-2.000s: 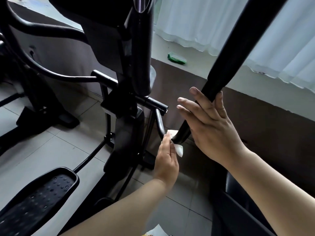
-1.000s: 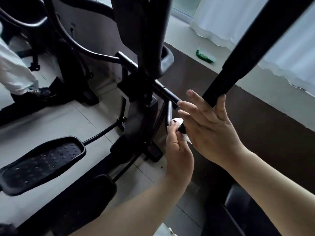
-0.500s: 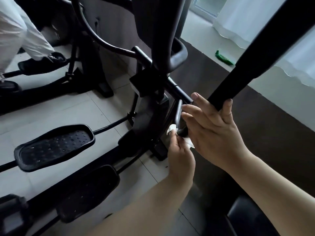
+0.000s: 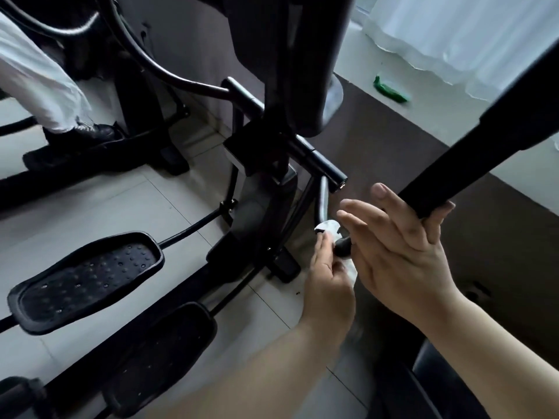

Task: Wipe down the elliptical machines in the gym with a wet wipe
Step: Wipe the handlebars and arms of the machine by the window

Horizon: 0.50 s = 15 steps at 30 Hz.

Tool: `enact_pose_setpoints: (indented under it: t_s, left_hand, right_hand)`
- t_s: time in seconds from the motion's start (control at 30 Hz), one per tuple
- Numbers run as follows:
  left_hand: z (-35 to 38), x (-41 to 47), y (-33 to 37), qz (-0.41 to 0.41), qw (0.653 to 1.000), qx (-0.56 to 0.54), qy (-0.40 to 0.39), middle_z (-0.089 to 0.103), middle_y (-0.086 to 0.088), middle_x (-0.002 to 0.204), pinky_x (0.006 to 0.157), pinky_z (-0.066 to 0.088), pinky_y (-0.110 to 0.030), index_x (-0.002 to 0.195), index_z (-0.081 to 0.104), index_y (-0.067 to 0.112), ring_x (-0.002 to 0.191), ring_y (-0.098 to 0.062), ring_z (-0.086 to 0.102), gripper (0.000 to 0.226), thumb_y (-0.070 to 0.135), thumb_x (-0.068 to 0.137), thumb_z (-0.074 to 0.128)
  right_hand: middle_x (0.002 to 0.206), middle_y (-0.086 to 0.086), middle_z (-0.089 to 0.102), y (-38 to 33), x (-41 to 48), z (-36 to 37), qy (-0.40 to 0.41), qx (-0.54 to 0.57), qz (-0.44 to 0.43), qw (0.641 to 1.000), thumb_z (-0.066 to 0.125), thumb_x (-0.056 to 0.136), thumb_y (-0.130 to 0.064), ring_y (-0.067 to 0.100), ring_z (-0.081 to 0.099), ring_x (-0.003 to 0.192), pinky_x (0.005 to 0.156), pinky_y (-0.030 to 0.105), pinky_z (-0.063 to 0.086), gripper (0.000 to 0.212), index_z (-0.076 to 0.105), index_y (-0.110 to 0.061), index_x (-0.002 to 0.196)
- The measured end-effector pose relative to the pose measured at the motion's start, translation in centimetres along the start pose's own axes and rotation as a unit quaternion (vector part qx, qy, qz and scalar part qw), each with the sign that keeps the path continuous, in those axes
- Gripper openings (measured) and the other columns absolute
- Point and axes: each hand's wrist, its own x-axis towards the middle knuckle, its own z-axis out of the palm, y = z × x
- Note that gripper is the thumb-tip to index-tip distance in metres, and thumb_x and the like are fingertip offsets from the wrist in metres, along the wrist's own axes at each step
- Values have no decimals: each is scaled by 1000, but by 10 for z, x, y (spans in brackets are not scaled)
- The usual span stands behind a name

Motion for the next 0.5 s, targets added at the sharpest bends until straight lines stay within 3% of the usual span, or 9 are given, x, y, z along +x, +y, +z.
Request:
enact_pose_setpoints:
  t_s: [0.1,0.17,0.23,0.33,0.5]
  left_hand:
    - [0,-12,-1,21,999,36,-13,21,24,165,122,16,-15,159,26,37,146,17,16,55,18,109,35]
    - [-5,-14,-4,24,998,56,-21,22,26,163,113,15,-2,160,27,32,143,22,16,54,14,110,34]
    - [-12,-5,-8,16,999,49,-11,32,19,161,116,18,-5,158,32,28,142,16,26,52,10,110,36]
    - [-13,6,-7,-17,1000,14,6,50,13,151,122,29,-23,155,39,27,136,4,44,48,11,110,36]
    - [0,-11,-3,55,998,18,-22,24,19,165,125,16,-22,160,28,27,149,10,16,52,17,110,39]
  right_hand:
    - [134,-3,66,-8,2,3,5,3,31,1000,42,105,-22,23,24,144,122,49,-17,37,75,-10,116]
    - [135,-3,65,-11,3,2,7,12,40,999,43,106,-21,22,22,144,121,49,-16,35,74,-10,116]
    - [135,-2,65,-12,3,0,7,28,35,999,45,104,-18,22,23,145,121,49,-17,32,75,-9,115]
    - [133,-1,66,-9,1,-2,6,45,15,999,50,102,-16,26,32,143,122,50,-15,28,76,-9,111]
    - [130,-3,68,-6,-3,1,17,60,-1,998,51,103,-17,23,38,138,122,48,-16,28,76,-12,112]
